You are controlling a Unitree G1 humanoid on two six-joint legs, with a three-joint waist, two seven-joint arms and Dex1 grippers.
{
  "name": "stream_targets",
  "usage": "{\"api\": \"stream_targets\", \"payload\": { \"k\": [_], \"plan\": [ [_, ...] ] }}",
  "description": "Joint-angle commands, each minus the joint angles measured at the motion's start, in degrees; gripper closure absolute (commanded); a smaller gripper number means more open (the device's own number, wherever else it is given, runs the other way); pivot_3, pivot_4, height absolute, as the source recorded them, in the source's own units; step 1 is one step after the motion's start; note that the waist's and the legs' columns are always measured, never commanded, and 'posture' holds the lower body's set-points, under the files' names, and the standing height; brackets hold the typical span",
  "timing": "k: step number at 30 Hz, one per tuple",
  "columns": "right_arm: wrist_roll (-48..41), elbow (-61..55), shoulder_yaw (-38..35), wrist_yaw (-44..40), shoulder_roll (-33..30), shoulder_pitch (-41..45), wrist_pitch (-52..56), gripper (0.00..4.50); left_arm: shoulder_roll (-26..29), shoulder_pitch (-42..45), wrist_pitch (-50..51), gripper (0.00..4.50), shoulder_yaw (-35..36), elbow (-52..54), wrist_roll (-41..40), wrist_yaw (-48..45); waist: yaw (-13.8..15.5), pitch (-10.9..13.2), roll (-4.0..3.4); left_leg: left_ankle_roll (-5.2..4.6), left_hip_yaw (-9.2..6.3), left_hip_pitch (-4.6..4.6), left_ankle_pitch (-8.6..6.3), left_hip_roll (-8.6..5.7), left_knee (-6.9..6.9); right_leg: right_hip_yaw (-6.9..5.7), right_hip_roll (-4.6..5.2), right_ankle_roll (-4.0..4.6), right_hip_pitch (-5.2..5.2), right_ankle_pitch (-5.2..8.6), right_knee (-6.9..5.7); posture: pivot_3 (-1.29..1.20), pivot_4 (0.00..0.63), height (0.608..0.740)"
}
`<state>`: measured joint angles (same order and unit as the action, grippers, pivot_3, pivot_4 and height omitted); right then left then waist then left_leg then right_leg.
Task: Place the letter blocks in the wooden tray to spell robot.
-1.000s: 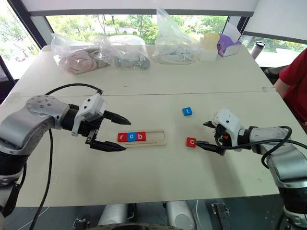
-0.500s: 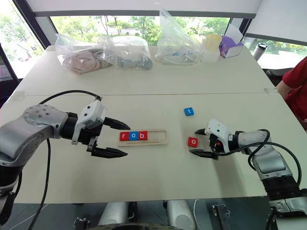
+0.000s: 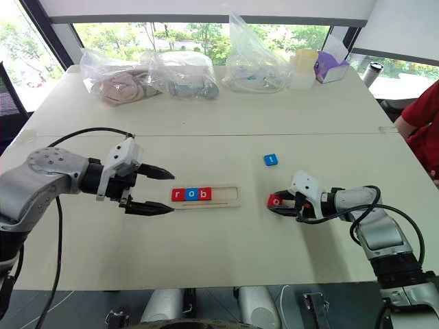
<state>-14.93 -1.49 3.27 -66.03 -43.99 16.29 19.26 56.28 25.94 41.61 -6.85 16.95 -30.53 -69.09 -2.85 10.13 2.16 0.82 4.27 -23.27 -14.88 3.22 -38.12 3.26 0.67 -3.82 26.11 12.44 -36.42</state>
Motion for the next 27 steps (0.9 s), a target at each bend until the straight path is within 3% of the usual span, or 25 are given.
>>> {"api": "stream_targets", "payload": {
  "k": [1,11,27],
  "plan": [
    [-0.9,-4.3,2.7,0.1,2.1,7.1,2.7,3.31,1.7,-0.9,-2.4,0.00,2.5,-1.2,1.4,-0.8,-0.1,0.0,0.00,0.00,-0.02,0.03,0.00,0.00,0.00,0.00,-0.03,0.03,0.01,-0.03,-0.03,0.00,0.150,0.740],
    [9.1,13.2,18.5,-4.6,12.5,25.4,-3.1,3.31,4.2,-6.1,-2.4,0.00,5.4,2.4,1.2,0.1,0.5,0.0,-0.01,0.01,0.05,-0.18,0.01,0.00,0.00,-0.01,0.02,0.16,0.24,-0.09,-0.06,0.00,0.150,0.740],
    [11.6,16.9,20.4,-9.0,15.0,26.2,-6.1,3.31,3.8,-10.7,-0.2,0.00,7.2,7.2,-0.4,3.7,0.3,0.0,-0.01,0.02,0.05,0.03,0.01,0.00,-0.10,0.01,0.00,0.17,0.25,-0.09,-0.56,0.00,0.150,0.740]
  ]
}}
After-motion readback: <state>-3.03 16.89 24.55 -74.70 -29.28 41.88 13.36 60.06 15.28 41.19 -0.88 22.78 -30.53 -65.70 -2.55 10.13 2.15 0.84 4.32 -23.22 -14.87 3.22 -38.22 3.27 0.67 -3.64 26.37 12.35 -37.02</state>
